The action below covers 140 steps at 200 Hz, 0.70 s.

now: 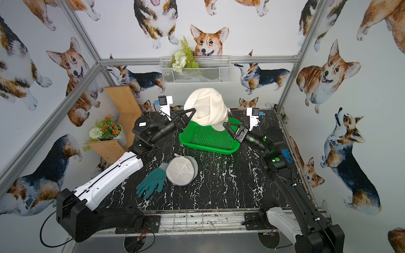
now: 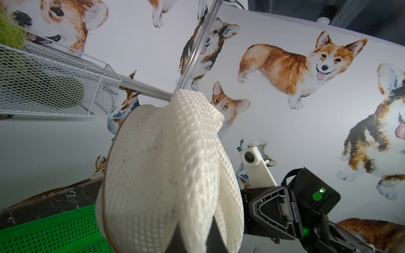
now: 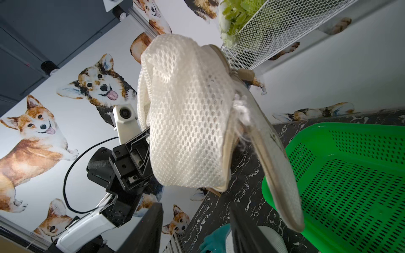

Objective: Turn the laundry bag inside out
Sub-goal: Turn over the laundry bag.

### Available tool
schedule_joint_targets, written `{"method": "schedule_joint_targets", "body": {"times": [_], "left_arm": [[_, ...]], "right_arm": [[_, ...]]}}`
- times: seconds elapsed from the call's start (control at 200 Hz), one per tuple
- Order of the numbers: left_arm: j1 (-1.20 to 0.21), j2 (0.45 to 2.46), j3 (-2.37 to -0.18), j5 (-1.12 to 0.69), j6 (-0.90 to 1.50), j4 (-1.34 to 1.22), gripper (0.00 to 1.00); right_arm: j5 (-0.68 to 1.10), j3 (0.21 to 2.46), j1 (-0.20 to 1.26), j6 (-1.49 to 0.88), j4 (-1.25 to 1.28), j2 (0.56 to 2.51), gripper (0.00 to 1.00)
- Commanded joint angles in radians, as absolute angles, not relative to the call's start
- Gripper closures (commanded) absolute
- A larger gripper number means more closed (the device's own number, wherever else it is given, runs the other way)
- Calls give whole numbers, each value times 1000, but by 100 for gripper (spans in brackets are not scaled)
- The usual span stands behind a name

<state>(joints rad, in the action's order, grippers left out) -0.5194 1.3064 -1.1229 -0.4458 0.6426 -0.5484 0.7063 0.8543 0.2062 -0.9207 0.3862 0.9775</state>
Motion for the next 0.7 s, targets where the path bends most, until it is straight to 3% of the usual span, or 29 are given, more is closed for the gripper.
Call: {"method": "schedule_joint_targets", "body": {"times": [0.0,0.2,0.42,0.696], "left_arm": [[-520,1301,-1115,-448,706,-640,100],[-520,1299,-1108,-463,735,-663,100],[-520,1301,-1106,-465,758,-679,100],[-520,1315,-1113,-452,825,-753,100]], "right_arm": [[728,872,221,-959,535,1016,46],[714,905,227,-960,587,1071,55],[640,890,221,-899,578,1026,100],[601,862,146,-882,474,961,100]]}}
